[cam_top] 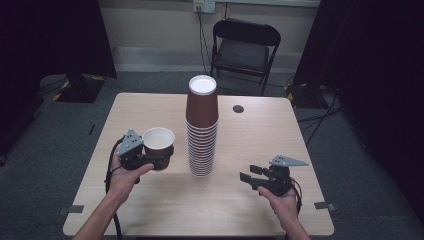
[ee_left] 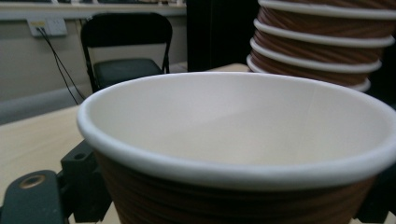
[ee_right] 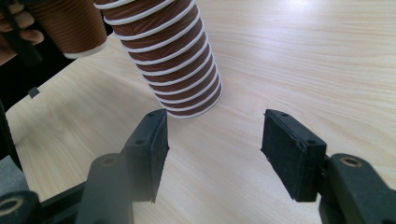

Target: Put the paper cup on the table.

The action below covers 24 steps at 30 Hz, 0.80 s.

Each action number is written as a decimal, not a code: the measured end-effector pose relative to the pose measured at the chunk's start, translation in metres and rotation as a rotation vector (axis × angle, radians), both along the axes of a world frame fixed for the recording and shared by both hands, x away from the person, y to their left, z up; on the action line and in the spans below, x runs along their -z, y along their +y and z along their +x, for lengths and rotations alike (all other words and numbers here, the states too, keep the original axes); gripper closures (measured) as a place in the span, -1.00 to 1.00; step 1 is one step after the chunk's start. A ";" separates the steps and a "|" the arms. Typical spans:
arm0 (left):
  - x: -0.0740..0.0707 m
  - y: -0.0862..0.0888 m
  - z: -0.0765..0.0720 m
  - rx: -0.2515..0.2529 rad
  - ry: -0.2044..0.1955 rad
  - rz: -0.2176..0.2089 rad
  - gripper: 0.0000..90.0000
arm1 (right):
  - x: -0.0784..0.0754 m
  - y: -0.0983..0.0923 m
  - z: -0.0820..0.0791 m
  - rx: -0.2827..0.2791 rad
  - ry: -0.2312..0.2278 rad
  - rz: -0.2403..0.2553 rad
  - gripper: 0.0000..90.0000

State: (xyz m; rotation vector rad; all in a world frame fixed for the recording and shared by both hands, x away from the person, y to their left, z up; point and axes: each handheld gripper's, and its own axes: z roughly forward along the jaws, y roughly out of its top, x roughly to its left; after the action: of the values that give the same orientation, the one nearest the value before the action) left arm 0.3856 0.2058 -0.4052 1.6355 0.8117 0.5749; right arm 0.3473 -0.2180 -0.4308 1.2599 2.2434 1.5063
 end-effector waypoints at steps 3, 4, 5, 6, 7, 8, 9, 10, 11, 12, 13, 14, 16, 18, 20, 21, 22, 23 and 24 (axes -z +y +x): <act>0.004 0.001 0.009 -0.019 -0.004 -0.017 -0.78 | 0.000 0.000 -0.001 -0.003 -0.003 -0.001 -0.09; 0.004 0.002 0.012 -0.022 -0.001 -0.003 -0.78 | 0.000 0.000 -0.001 -0.002 -0.002 -0.003 -0.09; 0.004 0.002 0.014 -0.024 0.002 0.004 -0.78 | 0.000 0.000 -0.001 -0.003 -0.002 -0.005 -0.09; 0.004 0.002 0.017 -0.031 0.001 0.009 -0.78 | 0.001 0.000 -0.001 -0.002 -0.003 -0.006 -0.09; 0.004 0.002 0.019 -0.035 -0.001 0.014 -0.78 | 0.001 0.001 -0.001 0.000 -0.004 -0.005 -0.09; 0.004 0.003 0.022 -0.041 -0.002 0.015 -0.78 | 0.001 0.001 -0.001 0.001 -0.003 -0.004 -0.09; 0.004 0.004 0.024 -0.049 -0.005 0.014 -0.78 | 0.001 0.001 -0.001 0.000 -0.004 -0.005 -0.09; 0.004 0.005 0.027 -0.058 -0.014 0.012 -0.78 | 0.001 0.001 -0.001 0.000 -0.005 -0.007 -0.09; 0.005 0.007 0.030 -0.070 -0.024 0.007 -0.78 | 0.001 0.001 -0.001 -0.001 -0.006 -0.008 -0.09; 0.007 0.008 0.034 -0.082 -0.022 0.001 -0.78 | 0.001 0.001 -0.001 0.001 -0.007 -0.008 -0.09; 0.009 0.008 0.036 -0.090 -0.022 -0.002 -0.78 | 0.001 0.001 -0.001 0.001 -0.008 -0.009 -0.09; 0.011 0.009 0.038 -0.094 -0.020 0.006 -0.78 | 0.001 0.001 -0.001 0.001 -0.007 -0.011 -0.09; 0.014 0.009 0.042 -0.117 -0.005 0.006 -0.79 | 0.002 0.001 -0.002 0.007 -0.002 -0.019 -0.09; 0.016 0.009 0.045 -0.114 0.005 -0.015 -0.79 | 0.002 0.001 -0.003 0.003 -0.006 -0.014 -0.09; 0.019 0.008 0.048 -0.128 -0.003 -0.001 -0.79 | 0.001 0.001 -0.004 0.004 -0.006 -0.015 -0.09; 0.020 0.008 0.050 -0.131 -0.007 0.003 -0.79 | 0.001 0.000 -0.004 0.005 -0.008 -0.010 -0.09; 0.022 0.007 0.052 -0.129 -0.009 0.001 -0.79 | 0.001 0.000 -0.004 0.007 -0.008 -0.010 -0.09; 0.024 0.007 0.055 -0.114 -0.017 -0.009 -0.79 | 0.001 -0.001 -0.004 0.008 -0.008 -0.010 -0.09; 0.025 0.006 0.056 -0.111 -0.019 -0.017 -0.79 | 0.002 -0.001 -0.004 0.006 -0.007 -0.008 -0.09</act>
State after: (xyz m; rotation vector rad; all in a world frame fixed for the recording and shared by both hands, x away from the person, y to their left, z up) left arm 0.4419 0.2121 -0.4305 1.5740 0.8948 0.6590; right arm 0.3436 -0.2191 -0.4328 1.2565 2.2368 1.4955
